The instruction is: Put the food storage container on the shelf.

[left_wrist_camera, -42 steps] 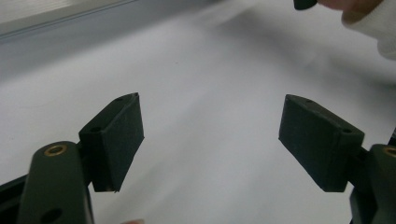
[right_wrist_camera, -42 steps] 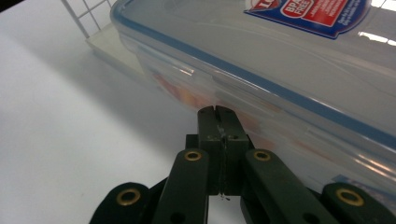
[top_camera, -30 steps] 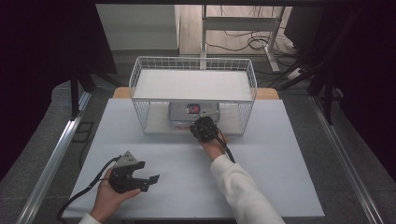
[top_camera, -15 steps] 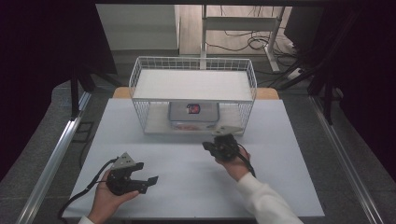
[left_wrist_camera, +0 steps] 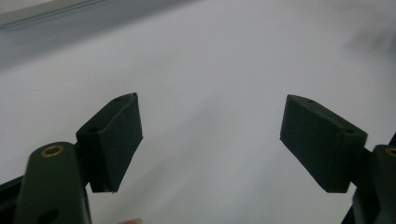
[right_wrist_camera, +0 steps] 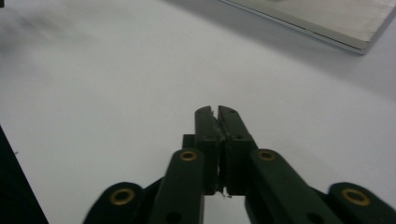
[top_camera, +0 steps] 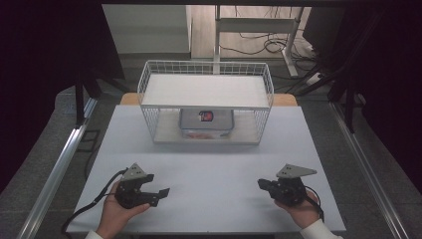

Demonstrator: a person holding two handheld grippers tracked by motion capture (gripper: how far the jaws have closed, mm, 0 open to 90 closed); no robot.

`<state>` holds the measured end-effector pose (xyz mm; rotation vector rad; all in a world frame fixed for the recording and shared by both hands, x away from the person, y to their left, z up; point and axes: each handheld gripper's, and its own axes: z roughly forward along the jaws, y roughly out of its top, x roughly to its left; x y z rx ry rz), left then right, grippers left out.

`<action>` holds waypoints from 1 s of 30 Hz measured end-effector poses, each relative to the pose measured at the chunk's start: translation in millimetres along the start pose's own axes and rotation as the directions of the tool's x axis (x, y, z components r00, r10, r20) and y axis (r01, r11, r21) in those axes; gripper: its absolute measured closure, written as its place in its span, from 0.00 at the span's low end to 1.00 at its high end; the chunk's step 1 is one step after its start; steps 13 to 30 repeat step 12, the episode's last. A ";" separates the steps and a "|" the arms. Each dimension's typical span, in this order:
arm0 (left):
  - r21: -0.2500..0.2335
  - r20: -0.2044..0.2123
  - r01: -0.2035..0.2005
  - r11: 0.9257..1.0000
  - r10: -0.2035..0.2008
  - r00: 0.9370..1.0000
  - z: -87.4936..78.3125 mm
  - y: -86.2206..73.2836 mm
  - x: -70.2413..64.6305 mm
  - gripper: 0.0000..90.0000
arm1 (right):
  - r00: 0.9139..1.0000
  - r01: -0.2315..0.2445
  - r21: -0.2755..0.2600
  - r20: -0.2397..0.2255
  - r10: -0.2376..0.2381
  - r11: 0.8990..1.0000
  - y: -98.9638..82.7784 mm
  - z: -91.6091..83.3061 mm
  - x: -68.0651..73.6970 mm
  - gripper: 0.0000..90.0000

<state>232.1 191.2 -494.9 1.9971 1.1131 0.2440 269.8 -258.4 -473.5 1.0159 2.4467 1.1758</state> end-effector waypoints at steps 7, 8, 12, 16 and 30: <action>-0.024 -0.025 -0.019 1.000 0.018 1.000 -4.0 -0.9 -0.3 0.22 | 1.000 0.015 -0.067 0.012 -0.015 0.998 5.5 2.7 8.9 0.31; -0.022 -0.027 -0.021 1.000 0.021 0.999 -4.3 -1.0 -0.2 0.22 | 1.000 0.014 -0.068 0.015 -0.013 0.998 5.8 2.7 9.8 0.28; -0.021 -0.022 -0.022 1.000 0.021 1.000 -3.6 -0.6 0.3 0.22 | 1.000 0.011 -0.064 0.020 -0.010 0.998 4.5 3.3 10.8 0.26; -0.021 -0.022 -0.022 1.000 0.021 1.000 -3.6 -0.6 0.3 0.22 | 1.000 0.011 -0.064 0.020 -0.010 0.998 4.5 3.3 10.8 0.26; -0.021 -0.022 -0.022 1.000 0.021 1.000 -3.6 -0.6 0.3 0.22 | 1.000 0.011 -0.064 0.020 -0.010 0.998 4.5 3.3 10.8 0.26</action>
